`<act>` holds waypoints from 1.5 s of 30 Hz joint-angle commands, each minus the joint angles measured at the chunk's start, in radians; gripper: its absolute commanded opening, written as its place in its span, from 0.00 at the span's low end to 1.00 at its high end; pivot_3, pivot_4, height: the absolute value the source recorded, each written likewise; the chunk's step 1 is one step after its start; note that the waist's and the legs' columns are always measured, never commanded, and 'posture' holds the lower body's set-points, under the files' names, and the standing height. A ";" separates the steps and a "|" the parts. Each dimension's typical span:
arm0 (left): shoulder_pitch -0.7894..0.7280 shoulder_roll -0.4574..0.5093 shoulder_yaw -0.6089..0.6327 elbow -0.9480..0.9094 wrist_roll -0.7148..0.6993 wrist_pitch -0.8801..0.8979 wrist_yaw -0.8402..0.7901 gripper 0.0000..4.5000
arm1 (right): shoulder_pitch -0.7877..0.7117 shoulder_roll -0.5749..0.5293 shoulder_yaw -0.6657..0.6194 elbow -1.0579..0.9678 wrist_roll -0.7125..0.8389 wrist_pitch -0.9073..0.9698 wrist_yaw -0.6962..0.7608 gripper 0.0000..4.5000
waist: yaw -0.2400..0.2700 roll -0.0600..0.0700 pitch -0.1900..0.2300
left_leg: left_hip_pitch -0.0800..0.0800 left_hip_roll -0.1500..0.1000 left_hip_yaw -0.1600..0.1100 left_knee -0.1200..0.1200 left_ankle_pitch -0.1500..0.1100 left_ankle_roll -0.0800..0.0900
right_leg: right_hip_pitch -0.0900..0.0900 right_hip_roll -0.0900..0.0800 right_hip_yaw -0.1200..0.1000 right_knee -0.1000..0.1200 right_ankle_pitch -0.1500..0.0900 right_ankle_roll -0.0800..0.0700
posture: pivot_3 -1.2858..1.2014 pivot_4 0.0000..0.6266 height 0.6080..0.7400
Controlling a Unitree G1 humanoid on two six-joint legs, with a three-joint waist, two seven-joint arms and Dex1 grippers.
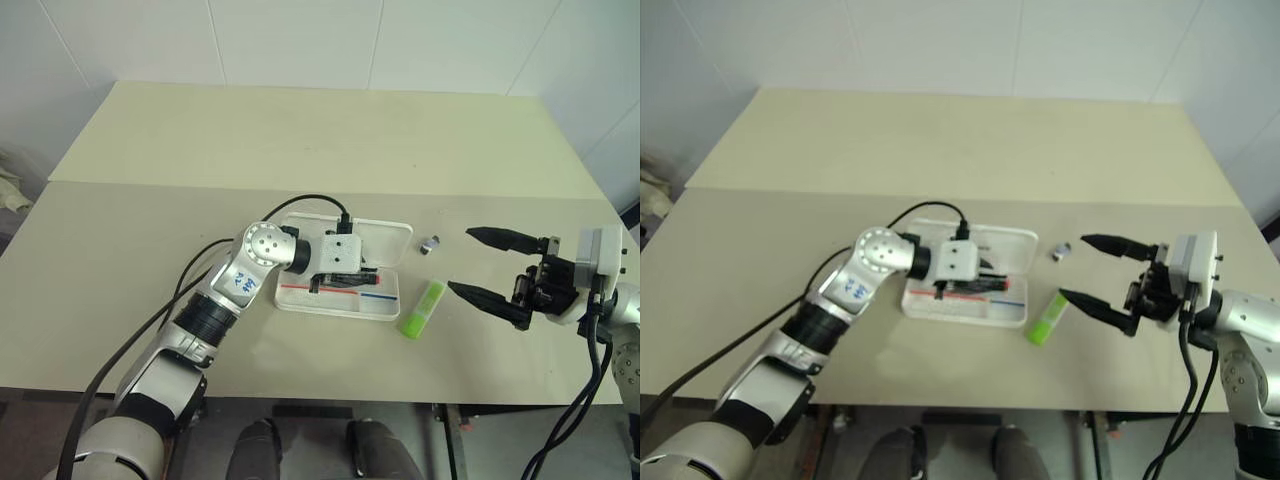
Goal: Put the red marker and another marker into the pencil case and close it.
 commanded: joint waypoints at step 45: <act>0.493 0.312 0.760 -0.345 -0.879 0.030 -0.466 1.00 | 0.057 0.211 0.166 -0.279 -0.173 0.589 -0.815 1.00 | -0.023 0.000 -0.001 | -0.001 0.000 -0.002 -0.004 0.000 0.004 | -0.006 -0.001 -0.003 0.008 0.000 -0.004 | 0.52 0.24 1.00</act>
